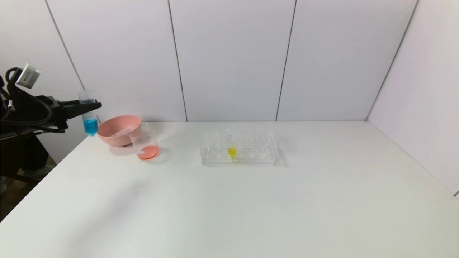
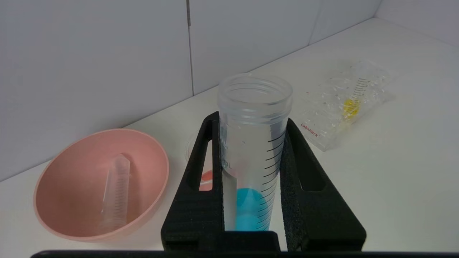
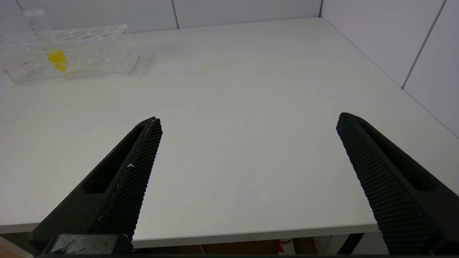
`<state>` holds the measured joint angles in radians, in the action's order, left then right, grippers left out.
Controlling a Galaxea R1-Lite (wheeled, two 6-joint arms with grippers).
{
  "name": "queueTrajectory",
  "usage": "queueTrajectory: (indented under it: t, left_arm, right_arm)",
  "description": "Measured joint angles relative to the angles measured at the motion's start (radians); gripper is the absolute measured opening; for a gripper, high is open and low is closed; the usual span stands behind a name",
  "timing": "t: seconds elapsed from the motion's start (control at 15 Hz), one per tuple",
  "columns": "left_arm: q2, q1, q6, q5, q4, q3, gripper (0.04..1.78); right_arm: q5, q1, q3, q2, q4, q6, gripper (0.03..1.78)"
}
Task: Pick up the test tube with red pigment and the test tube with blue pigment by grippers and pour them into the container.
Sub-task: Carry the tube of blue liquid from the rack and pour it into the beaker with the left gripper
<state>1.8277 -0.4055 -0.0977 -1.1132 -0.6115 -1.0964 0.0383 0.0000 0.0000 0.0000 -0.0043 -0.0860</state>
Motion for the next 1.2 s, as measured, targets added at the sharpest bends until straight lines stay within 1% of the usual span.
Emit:
queueTrajectory:
  t: [0.13, 0.27, 0.4, 0.6, 0.8, 0.87, 1.0, 1.2]
  left_arm:
    - [0.041, 0.039, -0.012, 0.034, 0.138, -0.137, 0.45]
    - [0.086, 0.087, -0.064, 0.092, 0.294, -0.265, 0.45]
    - [0.129, 0.126, -0.166, 0.17, 0.481, -0.388, 0.45]
    - [0.197, 0.169, -0.361, 0.313, 0.803, -0.591, 0.45]
    - [0.248, 0.194, -0.462, 0.409, 1.072, -0.785, 0.45]
    - [0.263, 0.204, -0.506, 0.454, 1.164, -0.842, 0.46]
    - [0.282, 0.225, -0.598, 0.536, 1.281, -0.888, 0.45]
    - [0.281, 0.241, -0.685, 0.559, 1.359, -0.903, 0.45]
  right_arm:
    - [0.0, 0.0, 0.0, 0.0, 0.0, 0.0, 1.77]
    - [0.0, 0.0, 0.0, 0.0, 0.0, 0.0, 1.77]
    - [0.0, 0.0, 0.0, 0.0, 0.0, 0.0, 1.77]
    - [0.0, 0.0, 0.0, 0.0, 0.0, 0.0, 1.77]
    - [0.0, 0.0, 0.0, 0.0, 0.0, 0.0, 1.77]
    - [0.0, 0.0, 0.0, 0.0, 0.0, 0.0, 1.77]
    - [0.0, 0.0, 0.0, 0.0, 0.0, 0.0, 1.77]
    - [0.0, 0.0, 0.0, 0.0, 0.0, 0.0, 1.77]
